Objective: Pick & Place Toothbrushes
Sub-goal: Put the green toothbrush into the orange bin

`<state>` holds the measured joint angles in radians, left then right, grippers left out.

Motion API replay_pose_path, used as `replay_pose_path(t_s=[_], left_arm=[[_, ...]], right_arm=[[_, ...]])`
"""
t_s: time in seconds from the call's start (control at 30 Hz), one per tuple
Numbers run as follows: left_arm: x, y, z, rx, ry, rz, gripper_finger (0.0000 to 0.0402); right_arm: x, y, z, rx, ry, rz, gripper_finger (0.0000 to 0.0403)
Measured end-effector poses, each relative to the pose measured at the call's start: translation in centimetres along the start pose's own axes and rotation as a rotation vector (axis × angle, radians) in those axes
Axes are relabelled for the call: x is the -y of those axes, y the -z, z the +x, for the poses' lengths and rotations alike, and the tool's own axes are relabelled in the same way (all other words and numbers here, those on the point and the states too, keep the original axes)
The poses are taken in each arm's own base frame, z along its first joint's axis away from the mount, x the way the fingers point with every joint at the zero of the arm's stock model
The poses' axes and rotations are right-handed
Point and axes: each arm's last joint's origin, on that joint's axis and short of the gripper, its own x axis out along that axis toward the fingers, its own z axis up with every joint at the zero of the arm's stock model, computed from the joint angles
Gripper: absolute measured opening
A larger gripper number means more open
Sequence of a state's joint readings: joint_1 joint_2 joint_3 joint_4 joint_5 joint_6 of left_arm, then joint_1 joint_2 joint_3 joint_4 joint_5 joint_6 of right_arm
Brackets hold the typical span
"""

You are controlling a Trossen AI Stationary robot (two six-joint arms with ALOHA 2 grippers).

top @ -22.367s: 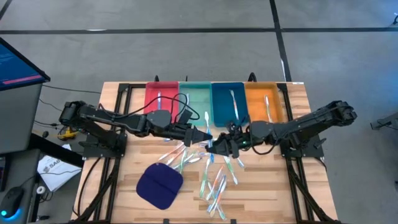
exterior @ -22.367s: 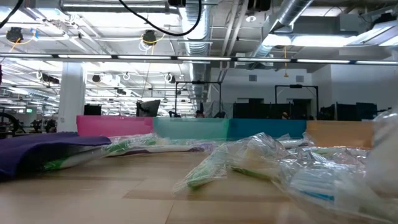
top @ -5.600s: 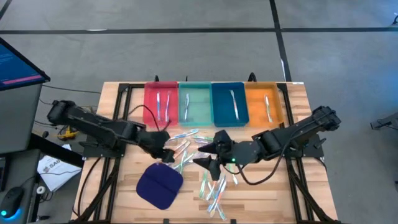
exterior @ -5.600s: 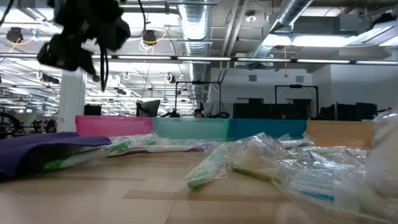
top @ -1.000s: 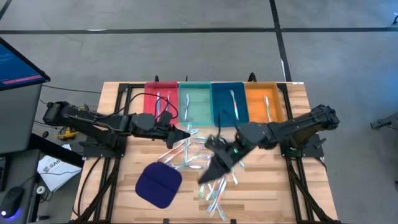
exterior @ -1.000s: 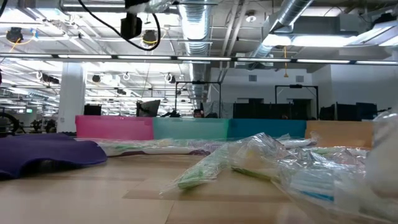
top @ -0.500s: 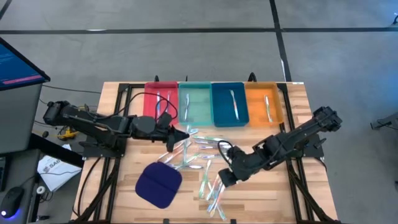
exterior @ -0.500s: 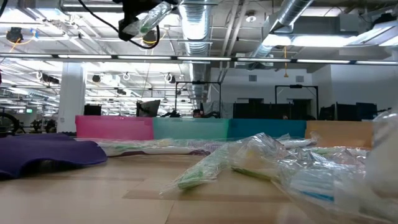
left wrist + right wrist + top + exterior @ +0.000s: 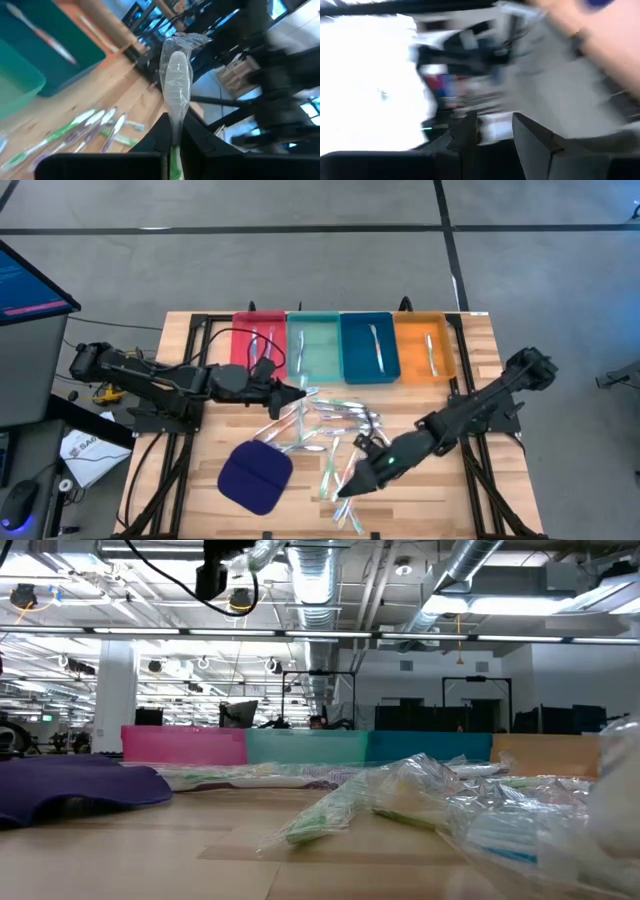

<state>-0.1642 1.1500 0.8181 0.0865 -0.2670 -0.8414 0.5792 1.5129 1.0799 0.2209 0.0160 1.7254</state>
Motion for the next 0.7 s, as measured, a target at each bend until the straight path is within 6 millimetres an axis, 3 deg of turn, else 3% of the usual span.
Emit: replay_pose_path(t_s=[0.13,0.23,0.33,0.47,0.7], left_arm=[[0.2,-0.3,0.0,0.03,0.008,0.036,0.0007],[1.3,-1.0,-0.2,0.053,0.039,0.114,0.0007],[3.1,-1.7,-0.3,0.062,0.074,0.223,0.0007],[6.3,-2.2,0.1,0.051,0.072,0.379,0.0007],[11.2,-1.1,2.7,-0.131,-0.029,0.837,0.0007]], right_arm=[[6.1,-0.3,-1.3,-0.002,-0.308,0.42,0.0119],[7.4,0.0,-2.5,0.077,-0.548,0.56,0.0119],[7.4,-0.1,-2.9,0.145,-0.617,0.589,0.0119],[5.6,-0.4,-2.4,0.113,-0.653,0.535,0.0119],[3.8,-1.0,-1.8,0.053,-0.659,0.517,0.0119]])
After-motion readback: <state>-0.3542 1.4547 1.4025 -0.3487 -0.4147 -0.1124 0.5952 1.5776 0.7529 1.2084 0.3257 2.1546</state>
